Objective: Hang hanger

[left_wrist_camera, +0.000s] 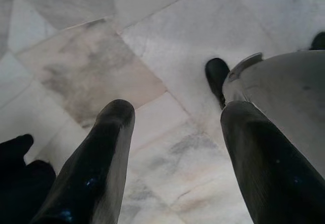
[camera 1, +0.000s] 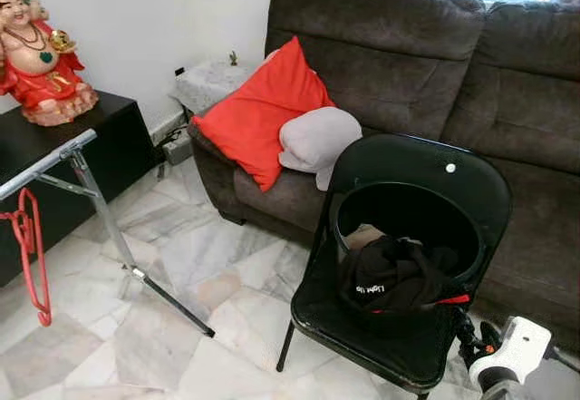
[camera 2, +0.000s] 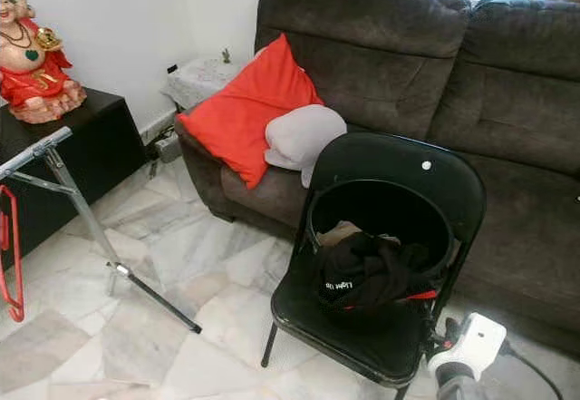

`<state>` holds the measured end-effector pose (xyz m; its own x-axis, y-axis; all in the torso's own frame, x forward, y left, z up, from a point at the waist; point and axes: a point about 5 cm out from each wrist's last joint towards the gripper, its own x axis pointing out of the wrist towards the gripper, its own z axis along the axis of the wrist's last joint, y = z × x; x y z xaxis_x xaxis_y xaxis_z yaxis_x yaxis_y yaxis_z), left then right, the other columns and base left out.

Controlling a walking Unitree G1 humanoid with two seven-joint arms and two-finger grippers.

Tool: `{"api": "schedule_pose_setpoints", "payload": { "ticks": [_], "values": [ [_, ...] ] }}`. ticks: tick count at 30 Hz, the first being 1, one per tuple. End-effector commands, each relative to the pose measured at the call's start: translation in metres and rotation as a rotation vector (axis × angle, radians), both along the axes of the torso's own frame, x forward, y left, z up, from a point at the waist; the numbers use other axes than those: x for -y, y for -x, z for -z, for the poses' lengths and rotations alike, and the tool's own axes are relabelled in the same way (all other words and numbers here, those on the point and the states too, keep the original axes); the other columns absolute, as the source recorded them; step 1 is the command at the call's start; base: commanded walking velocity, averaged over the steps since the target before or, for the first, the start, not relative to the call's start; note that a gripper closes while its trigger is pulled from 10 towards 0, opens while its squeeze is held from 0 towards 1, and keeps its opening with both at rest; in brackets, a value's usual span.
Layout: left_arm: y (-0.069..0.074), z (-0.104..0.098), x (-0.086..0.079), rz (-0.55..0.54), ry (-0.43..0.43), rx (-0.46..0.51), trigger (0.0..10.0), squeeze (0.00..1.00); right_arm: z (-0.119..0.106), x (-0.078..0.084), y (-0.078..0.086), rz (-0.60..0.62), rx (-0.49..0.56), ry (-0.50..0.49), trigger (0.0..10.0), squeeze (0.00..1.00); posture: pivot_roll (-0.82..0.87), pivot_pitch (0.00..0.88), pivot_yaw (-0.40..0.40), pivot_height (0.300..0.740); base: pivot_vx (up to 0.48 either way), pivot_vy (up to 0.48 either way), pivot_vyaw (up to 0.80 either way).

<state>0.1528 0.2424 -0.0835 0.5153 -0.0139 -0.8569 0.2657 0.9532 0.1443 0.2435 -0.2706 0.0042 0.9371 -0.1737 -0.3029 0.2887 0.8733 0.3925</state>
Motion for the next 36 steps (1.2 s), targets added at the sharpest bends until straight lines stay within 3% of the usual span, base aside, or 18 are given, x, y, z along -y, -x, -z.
{"api": "schedule_pose_setpoints", "payload": {
  "ticks": [1, 5, 7, 11, 16, 27, 31, 36],
  "values": [
    [0.006, 0.0, -0.009, 0.0, -0.022, -0.018, 10.0, 0.0, 0.0, 0.005, 0.002, 0.021, 0.028, -0.063, 10.0, 0.0, 0.06, 0.045, 0.063, 0.74, 0.0, 0.0, 0.0],
    [-0.003, 0.002, 0.012, 0.02, -0.003, -0.006, 10.0, 0.0, -0.004, 0.005, -0.002, -0.033, 0.084, -0.107, 10.0, 0.0, 0.06, 0.045, 0.067, 0.74, 0.0, 0.0, 0.0],
    [-0.003, 0.0, 0.004, 0.012, 0.006, -0.003, 10.0, 0.0, -0.007, 0.005, -0.005, -0.054, 0.105, -0.12, 10.0, 0.0, 0.07, 0.045, 0.068, 0.74, 0.0, 0.0, 0.0],
    [0.01, -0.006, -0.028, -0.017, -0.008, -0.011, 10.0, 0.0, -0.009, 0.006, -0.01, -0.067, 0.121, -0.143, 10.0, 0.0, 0.07, 0.046, 0.071, 0.74, 0.0, 0.0, 0.0],
    [0.016, -0.007, -0.035, -0.017, -0.029, -0.018, 10.0, 0.0, -0.008, 0.003, -0.013, -0.091, 0.132, -0.172, 10.0, 0.0, 0.08, 0.047, 0.073, 0.74, 0.0, 0.0, 0.0],
    [0.001, 0.006, 0.024, 0.05, -0.007, 0.007, 10.0, 0.0, -0.005, 0.009, -0.015, -0.043, 0.11, -0.201, 10.0, 0.0, 0.09, 0.046, 0.083, 0.74, 0.0, 0.0, 0.0],
    [-0.002, 0.006, 0.03, 0.035, -0.008, 0.031, 10.0, 0.0, -0.006, 0.008, -0.015, -0.047, 0.121, -0.183, 10.0, 0.0, 0.09, 0.041, 0.077, 0.74, 0.0, 0.0, 0.0],
    [-0.004, 0.005, 0.031, 0.01, 0.005, 0.055, 10.0, 0.0, -0.011, -0.007, -0.005, -0.022, 0.258, -0.128, 10.0, 0.0, 0.09, 0.036, 0.068, 0.74, 0.0, 0.0, 0.0]
  ]
}}
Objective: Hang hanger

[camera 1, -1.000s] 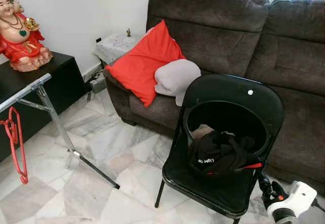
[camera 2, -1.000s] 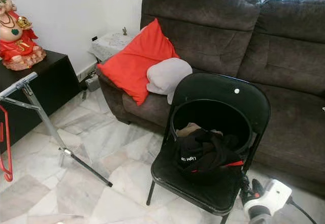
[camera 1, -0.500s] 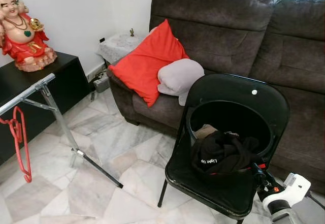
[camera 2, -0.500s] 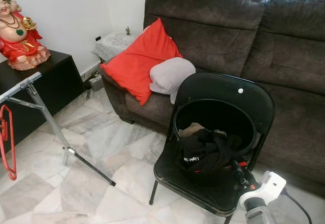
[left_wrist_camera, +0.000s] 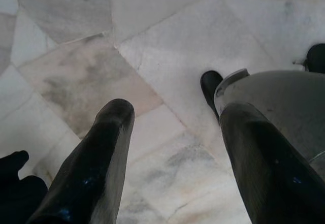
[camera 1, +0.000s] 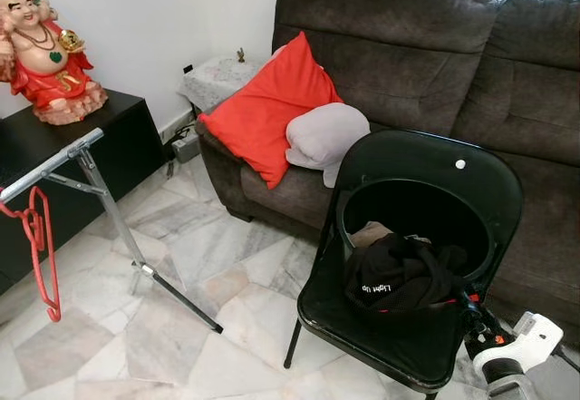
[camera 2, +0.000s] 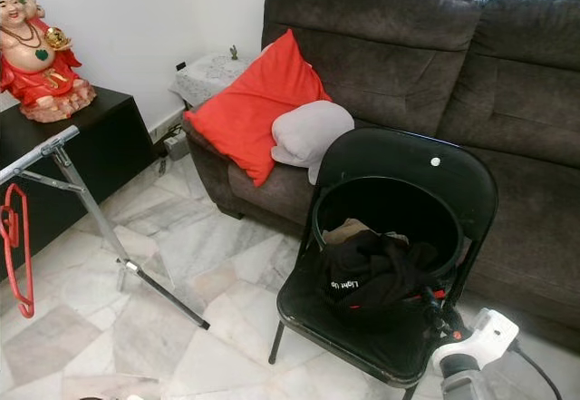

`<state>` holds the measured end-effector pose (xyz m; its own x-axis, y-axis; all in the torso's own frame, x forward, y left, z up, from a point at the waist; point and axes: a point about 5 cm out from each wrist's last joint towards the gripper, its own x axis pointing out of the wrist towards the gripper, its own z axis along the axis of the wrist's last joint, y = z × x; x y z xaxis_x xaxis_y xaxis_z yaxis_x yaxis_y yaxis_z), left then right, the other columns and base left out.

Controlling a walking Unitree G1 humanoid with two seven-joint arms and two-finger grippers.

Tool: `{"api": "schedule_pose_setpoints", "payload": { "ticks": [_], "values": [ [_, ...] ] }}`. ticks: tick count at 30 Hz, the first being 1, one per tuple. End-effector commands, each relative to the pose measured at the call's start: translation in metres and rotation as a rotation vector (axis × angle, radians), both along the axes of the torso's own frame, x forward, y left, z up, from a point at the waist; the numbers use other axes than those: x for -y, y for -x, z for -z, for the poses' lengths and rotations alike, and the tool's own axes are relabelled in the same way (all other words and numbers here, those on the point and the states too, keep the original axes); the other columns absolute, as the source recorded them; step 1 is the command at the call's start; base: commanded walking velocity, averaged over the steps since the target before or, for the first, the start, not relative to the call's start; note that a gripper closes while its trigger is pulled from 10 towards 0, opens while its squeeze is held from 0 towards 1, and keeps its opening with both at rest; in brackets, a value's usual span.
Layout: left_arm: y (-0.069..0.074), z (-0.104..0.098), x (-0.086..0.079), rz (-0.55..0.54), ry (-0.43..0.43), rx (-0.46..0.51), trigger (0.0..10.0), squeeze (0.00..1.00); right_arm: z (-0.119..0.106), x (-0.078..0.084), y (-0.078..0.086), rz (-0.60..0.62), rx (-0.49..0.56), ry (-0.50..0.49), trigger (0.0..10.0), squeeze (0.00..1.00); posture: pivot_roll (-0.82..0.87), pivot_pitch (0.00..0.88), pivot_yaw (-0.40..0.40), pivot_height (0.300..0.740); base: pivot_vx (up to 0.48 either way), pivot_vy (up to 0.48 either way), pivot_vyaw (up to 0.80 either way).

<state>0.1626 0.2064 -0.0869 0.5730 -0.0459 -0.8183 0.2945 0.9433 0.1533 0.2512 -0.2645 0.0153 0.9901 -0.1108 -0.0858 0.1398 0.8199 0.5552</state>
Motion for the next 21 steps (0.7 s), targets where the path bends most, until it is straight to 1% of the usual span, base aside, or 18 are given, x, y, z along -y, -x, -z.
{"api": "schedule_pose_setpoints", "payload": {
  "ticks": [1, 2, 3, 4, 5, 6, 7, 9, 11, 12, 13, 15, 17, 18, 19, 21],
  "values": [
    [0.005, 0.001, -0.006, -0.034, -0.006, -0.013, 10.0, 0.0, -0.001, -0.005, 0.009, 0.026, 0.041, -0.002, 10.0, 0.0, 0.09, 0.036, 0.068, 0.74, 0.0, 0.0, 0.0],
    [0.005, 0.001, -0.006, -0.036, -0.007, -0.013, 10.0, 0.0, -0.001, -0.008, 0.013, 0.034, 0.052, -0.003, 10.0, 0.0, 0.09, 0.036, 0.068, 0.74, 0.0, 0.0, 0.0],
    [0.004, 0.001, -0.005, -0.04, -0.005, -0.01, 10.0, 0.0, -0.001, -0.016, 0.025, 0.044, 0.066, -0.011, 10.0, 0.0, 0.07, 0.032, 0.069, 0.74, 0.0, 0.0, 0.0],
    [0.004, 0.001, -0.005, -0.04, -0.005, -0.01, 10.0, 0.0, -0.001, -0.016, 0.025, 0.044, 0.066, -0.011, 10.0, 0.0, 0.07, 0.032, 0.069, 0.74, 0.0, 0.0, 0.0],
    [0.003, 0.001, -0.004, -0.046, -0.001, -0.003, 10.0, 0.0, -0.004, -0.026, 0.036, 0.042, 0.08, -0.002, 10.0, 0.0, 0.06, 0.029, 0.071, 0.74, 0.0, 0.0, 0.0],
    [0.002, 0.0, -0.004, -0.047, -0.001, -0.001, 10.0, 0.0, -0.005, -0.029, 0.039, 0.04, 0.084, 0.004, 10.0, 0.0, 0.05, 0.028, 0.071, 0.74, 0.0, 0.0, 0.0],
    [0.002, 0.0, -0.004, -0.048, -0.001, 0.0, 10.0, 0.0, -0.006, -0.031, 0.04, 0.04, 0.086, 0.007, 10.0, 0.0, 0.05, 0.028, 0.071, 0.74, 0.0, 0.0, 0.0],
    [-0.003, -0.001, 0.001, -0.083, 0.018, 0.017, 10.0, 0.0, -0.018, -0.04, 0.039, 0.028, 0.098, 0.104, 10.0, 0.0, 0.04, 0.014, 0.07, 0.74, 0.0, 0.0, 0.0],
    [-0.007, -0.002, 0.005, -0.115, 0.037, 0.035, 10.0, 0.0, -0.027, -0.045, 0.038, 0.036, 0.116, 0.158, 10.0, 0.0, 0.04, 0.008, 0.07, 0.74, 0.0, 0.0, 0.0],
    [-0.011, -0.004, 0.005, -0.149, 0.045, 0.062, 10.0, 0.0, -0.039, -0.049, 0.038, 0.057, 0.135, 0.16, 10.0, 0.0, 0.03, 0.0, 0.063, 0.74, 0.0, 0.0, 0.0],
    [-0.012, -0.005, 0.004, -0.161, 0.043, 0.073, 10.0, 0.0, -0.044, -0.05, 0.038, 0.064, 0.144, 0.157, 10.0, 0.0, 0.03, 0.0, 0.063, 0.74, 0.0, 0.0, 0.0],
    [-0.024, -0.013, -0.007, -0.209, 0.051, 0.124, 10.0, 0.0, -0.052, -0.055, 0.038, 0.068, 0.159, 0.15, 10.0, 0.0, 0.03, 0.0, 0.057, 0.74, 0.0, 0.0, 0.0],
    [-0.027, -0.015, -0.01, -0.221, 0.057, 0.136, 10.0, 0.0, -0.053, -0.057, 0.04, 0.069, 0.152, 0.147, 10.0, 0.0, 0.03, 0.0, 0.057, 0.74, 0.0, 0.0, 0.0],
    [-0.032, -0.019, -0.014, -0.23, 0.07, 0.157, 10.0, 0.0, -0.054, -0.058, 0.04, 0.065, 0.146, 0.16, 10.0, 0.0, 0.03, 0.0, 0.054, 0.74, 0.0, 0.0, 0.0],
    [-0.035, -0.021, -0.017, -0.228, 0.08, 0.168, 10.0, 0.0, -0.053, -0.059, 0.039, 0.067, 0.141, 0.16, 10.0, 0.0, 0.03, 0.0, 0.053, 0.74, 0.0, 0.0, 0.0],
    [-0.036, -0.023, -0.018, -0.209, 0.103, 0.175, 10.0, 0.0, -0.053, -0.06, 0.039, 0.072, 0.127, 0.169, 10.0, 0.0, 0.03, 0.0, 0.051, 0.74, 0.0, 0.0, 0.0]
  ]
}}
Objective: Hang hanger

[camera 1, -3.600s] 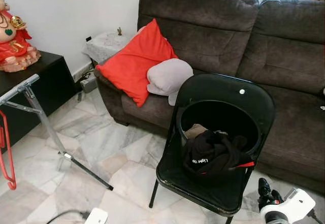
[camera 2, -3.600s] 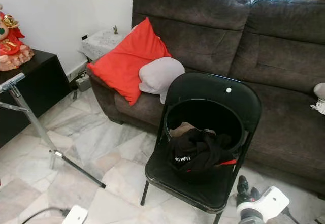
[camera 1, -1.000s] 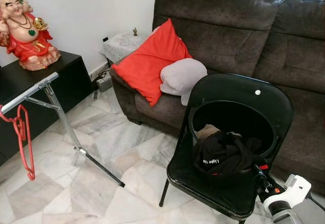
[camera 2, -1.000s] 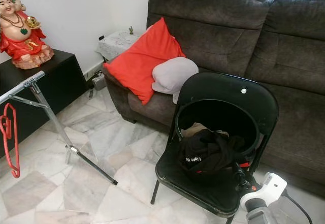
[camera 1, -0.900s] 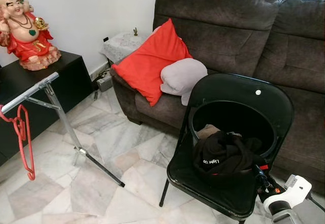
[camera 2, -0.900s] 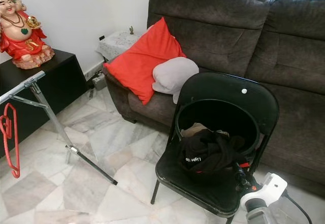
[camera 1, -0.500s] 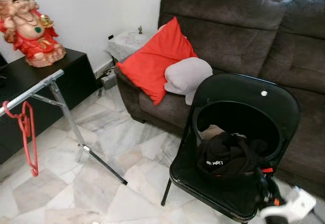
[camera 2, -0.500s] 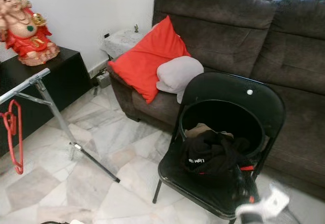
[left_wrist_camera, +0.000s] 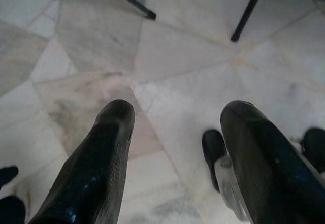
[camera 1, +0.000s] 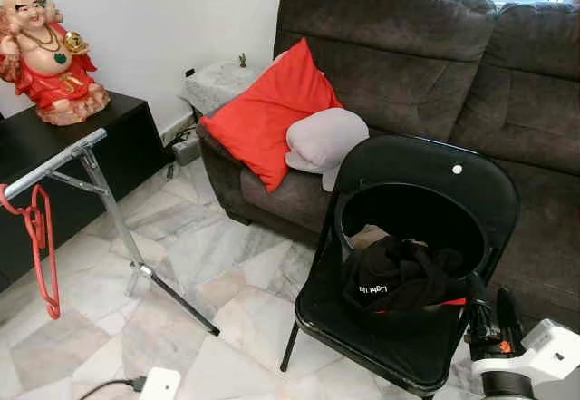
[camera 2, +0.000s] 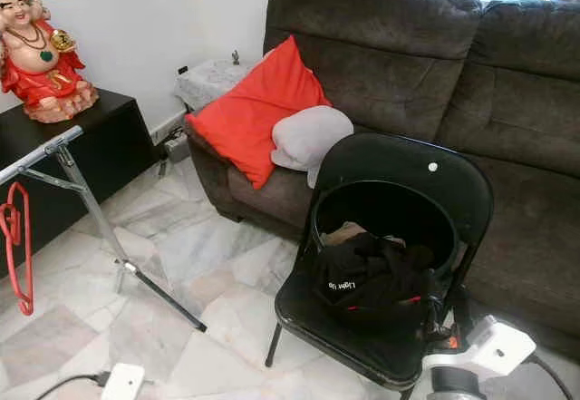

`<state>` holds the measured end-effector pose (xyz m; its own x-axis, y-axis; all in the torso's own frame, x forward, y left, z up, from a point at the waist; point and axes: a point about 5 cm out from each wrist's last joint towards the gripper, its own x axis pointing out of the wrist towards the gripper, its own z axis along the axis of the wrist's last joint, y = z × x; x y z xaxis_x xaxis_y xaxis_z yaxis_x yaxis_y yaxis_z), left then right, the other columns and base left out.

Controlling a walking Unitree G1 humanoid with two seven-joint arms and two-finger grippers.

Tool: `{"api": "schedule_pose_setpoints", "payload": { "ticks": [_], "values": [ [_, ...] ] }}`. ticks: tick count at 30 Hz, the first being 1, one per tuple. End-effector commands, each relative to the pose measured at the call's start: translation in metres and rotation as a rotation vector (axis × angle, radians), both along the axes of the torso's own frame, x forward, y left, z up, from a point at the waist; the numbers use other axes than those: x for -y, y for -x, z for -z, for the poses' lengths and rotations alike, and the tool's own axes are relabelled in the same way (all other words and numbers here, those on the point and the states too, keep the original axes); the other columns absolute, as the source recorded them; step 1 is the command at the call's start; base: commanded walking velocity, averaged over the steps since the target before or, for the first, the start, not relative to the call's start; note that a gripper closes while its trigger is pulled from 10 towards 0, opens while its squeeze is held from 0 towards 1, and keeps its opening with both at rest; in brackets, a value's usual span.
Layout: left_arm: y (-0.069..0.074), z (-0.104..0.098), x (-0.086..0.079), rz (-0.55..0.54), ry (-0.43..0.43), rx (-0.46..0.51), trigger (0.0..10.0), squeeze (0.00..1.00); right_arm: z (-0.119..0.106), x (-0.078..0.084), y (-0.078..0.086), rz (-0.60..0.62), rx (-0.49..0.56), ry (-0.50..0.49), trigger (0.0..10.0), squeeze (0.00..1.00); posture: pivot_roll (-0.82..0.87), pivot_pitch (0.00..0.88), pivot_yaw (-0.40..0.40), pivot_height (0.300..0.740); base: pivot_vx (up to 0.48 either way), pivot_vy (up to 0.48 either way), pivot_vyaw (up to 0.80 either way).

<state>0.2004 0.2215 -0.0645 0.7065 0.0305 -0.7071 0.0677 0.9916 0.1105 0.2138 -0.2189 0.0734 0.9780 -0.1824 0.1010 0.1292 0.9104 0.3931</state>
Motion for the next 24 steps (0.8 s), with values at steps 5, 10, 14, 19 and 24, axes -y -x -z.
{"api": "schedule_pose_setpoints", "payload": {
  "ticks": [5, 10, 14, 19, 24],
  "values": [
    [0.008, 0.001, -0.007, 0.004, 0.058, 0.002, 10.0, 0.0, 0.0, -0.015, 0.003, 0.007, -0.046, -0.026, 10.0, 0.0, 0.03, 0.0, 0.047, 0.74, 0.0, 0.0, 0.0],
    [0.012, 0.002, -0.007, 0.024, 0.066, 0.006, 10.0, 0.0, 0.0, -0.014, 0.005, 0.013, -0.059, -0.016, 10.0, 0.0, 0.02, 0.0, 0.045, 0.74, 0.154, 0.0, 0.0],
    [0.011, 0.002, -0.003, 0.046, 0.073, 0.011, 10.0, 0.0, 0.002, -0.015, 0.004, 0.02, -0.083, -0.015, 10.0, 0.0, 0.02, 0.0, 0.041, 0.74, 0.283, 0.0, 0.0],
    [0.013, 0.004, -0.002, 0.045, 0.074, -0.005, 10.0, 0.0, 0.004, -0.015, 0.004, 0.033, -0.124, -0.017, 10.0, 0.0, 0.02, 0.0, 0.037, 0.74, 0.289, 0.0, -0.22],
    [0.016, 0.006, -0.001, 0.041, 0.076, -0.019, 10.0, 0.0, 0.005, -0.016, 0.004, 0.033, -0.129, -0.014, 10.0, 0.0, 0.02, 0.0, 0.034, 0.74, 0.292, 0.0, -0.68]
  ]
}}
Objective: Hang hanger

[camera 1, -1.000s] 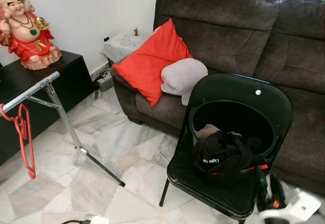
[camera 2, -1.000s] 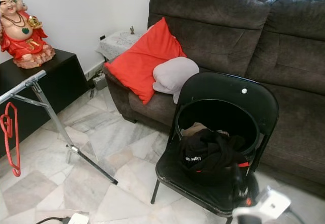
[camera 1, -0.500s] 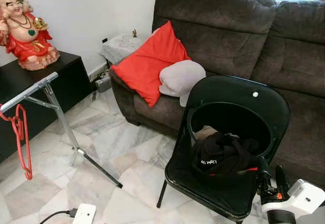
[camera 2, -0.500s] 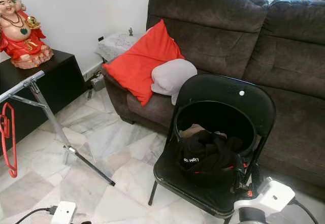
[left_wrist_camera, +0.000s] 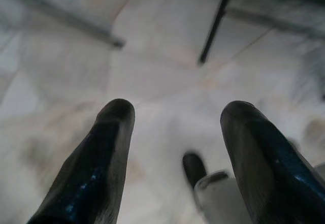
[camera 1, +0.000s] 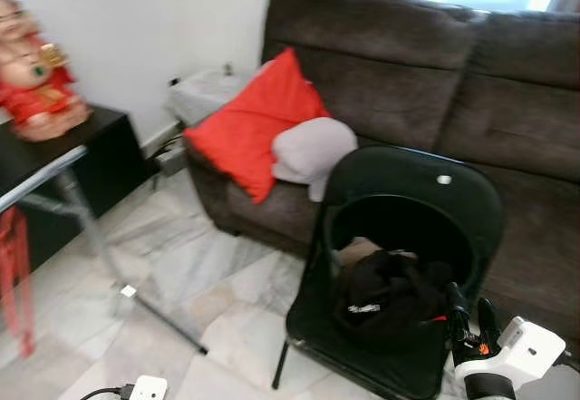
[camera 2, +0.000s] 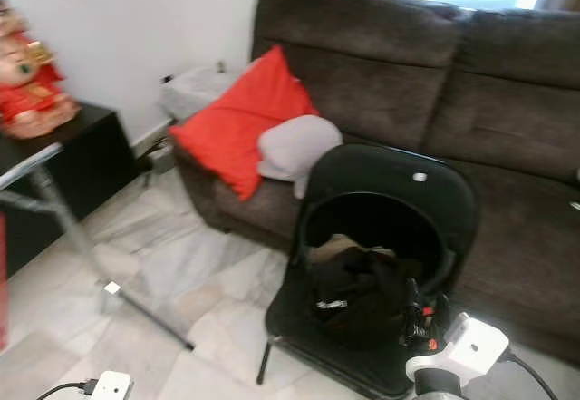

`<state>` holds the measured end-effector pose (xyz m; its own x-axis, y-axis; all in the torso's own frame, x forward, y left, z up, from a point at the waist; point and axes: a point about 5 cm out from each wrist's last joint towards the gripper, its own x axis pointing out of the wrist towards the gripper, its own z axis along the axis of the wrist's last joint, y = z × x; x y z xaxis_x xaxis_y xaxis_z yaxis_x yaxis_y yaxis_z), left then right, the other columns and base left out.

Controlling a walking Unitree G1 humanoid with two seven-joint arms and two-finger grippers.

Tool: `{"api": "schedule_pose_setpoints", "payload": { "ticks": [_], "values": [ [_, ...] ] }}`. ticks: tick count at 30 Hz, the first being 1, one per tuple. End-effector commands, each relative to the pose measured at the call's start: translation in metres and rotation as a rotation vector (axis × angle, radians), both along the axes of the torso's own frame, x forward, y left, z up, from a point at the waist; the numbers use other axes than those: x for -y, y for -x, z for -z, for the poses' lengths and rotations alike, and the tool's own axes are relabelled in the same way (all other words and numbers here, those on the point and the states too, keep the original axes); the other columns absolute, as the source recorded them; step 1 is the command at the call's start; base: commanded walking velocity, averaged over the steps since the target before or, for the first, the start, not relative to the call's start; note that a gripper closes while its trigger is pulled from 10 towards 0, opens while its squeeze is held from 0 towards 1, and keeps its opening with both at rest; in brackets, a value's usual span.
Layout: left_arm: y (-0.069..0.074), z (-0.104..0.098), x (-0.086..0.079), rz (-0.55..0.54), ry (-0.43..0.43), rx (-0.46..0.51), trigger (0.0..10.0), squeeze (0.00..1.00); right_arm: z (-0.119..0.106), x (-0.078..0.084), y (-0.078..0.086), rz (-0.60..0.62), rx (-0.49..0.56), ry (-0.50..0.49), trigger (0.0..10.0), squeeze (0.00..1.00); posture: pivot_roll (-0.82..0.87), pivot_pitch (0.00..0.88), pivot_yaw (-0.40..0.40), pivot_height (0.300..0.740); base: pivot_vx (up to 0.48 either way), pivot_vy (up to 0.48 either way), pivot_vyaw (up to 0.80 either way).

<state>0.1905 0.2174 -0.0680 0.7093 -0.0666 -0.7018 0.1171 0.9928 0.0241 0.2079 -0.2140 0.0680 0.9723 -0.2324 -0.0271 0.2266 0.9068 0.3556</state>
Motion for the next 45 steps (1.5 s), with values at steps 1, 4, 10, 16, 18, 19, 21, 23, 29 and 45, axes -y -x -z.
{"api": "schedule_pose_setpoints", "payload": {
  "ticks": [1, 4, 10, 16, 18, 19, 21, 23, 29, 45],
  "values": [
    [0.007, 0.003, -0.005, -0.009, -0.012, -0.027, 10.0, 0.0, -0.001, -0.011, -0.002, -0.017, 0.005, -0.029, 10.0, 0.0, 0.02, 0.0, 0.034, 0.74, 0.292, 0.0, -0.68],
    [0.011, 0.005, -0.006, -0.02, -0.014, -0.04, 10.0, 0.0, -0.004, -0.012, -0.004, -0.02, 0.015, -0.013, 10.0, 0.0, 0.02, 0.0, 0.031, 0.74, 0.271, 0.0, -0.22],
    [0.012, 0.006, -0.007, -0.03, -0.023, -0.046, 10.0, 0.0, -0.005, -0.013, -0.005, -0.021, 0.013, 0.0, 10.0, 0.0, 0.02, 0.005, 0.028, 0.74, 0.0, 0.0, 0.0],
    [0.015, 0.007, -0.008, -0.032, -0.03, -0.063, 10.0, 0.0, -0.002, -0.007, 0.001, 0.045, 0.003, -0.023, 10.0, 0.0, 0.02, 0.013, 0.031, 0.74, 0.0, 0.0, 0.0],
    [0.015, 0.007, -0.009, -0.032, -0.033, -0.067, 10.0, 0.0, 0.001, -0.004, 0.002, 0.071, -0.008, -0.043, 10.0, 0.0, 0.02, 0.013, 0.031, 0.74, 0.0, 0.0, 0.0],
    [0.015, 0.007, -0.009, -0.032, -0.033, -0.067, 10.0, 0.0, 0.001, -0.004, 0.002, 0.071, -0.008, -0.043, 10.0, 0.0, 0.02, 0.013, 0.031, 0.74, 0.0, 0.0, 0.0],
    [0.016, 0.008, -0.009, -0.032, -0.039, -0.072, 10.0, 0.0, 0.01, 0.001, 0.006, 0.108, -0.032, -0.088, 10.0, 0.0, 0.02, 0.015, 0.029, 0.74, 0.0, 0.0, 0.0],
    [0.016, 0.008, -0.009, -0.031, -0.04, -0.074, 10.0, 0.0, 0.015, 0.004, 0.008, 0.134, -0.049, -0.12, 10.0, 0.0, 0.02, 0.015, 0.029, 0.74, 0.0, 0.0, 0.0],
    [0.017, 0.008, -0.01, -0.031, -0.047, -0.08, 10.0, 0.0, 0.053, 0.027, 0.018, 0.35, -0.134, -0.358, 10.0, 0.0, 0.02, 0.02, 0.029, 0.74, 0.0, 0.0, 0.0],
    [0.018, 0.008, -0.012, -0.022, -0.06, -0.085, 10.0, 0.0, 0.094, 0.012, 0.013, 0.19, -0.237, -0.424, 10.0, 0.0, 0.03, 0.028, 0.03, 0.74, 0.0, 0.0, 0.0]
  ]
}}
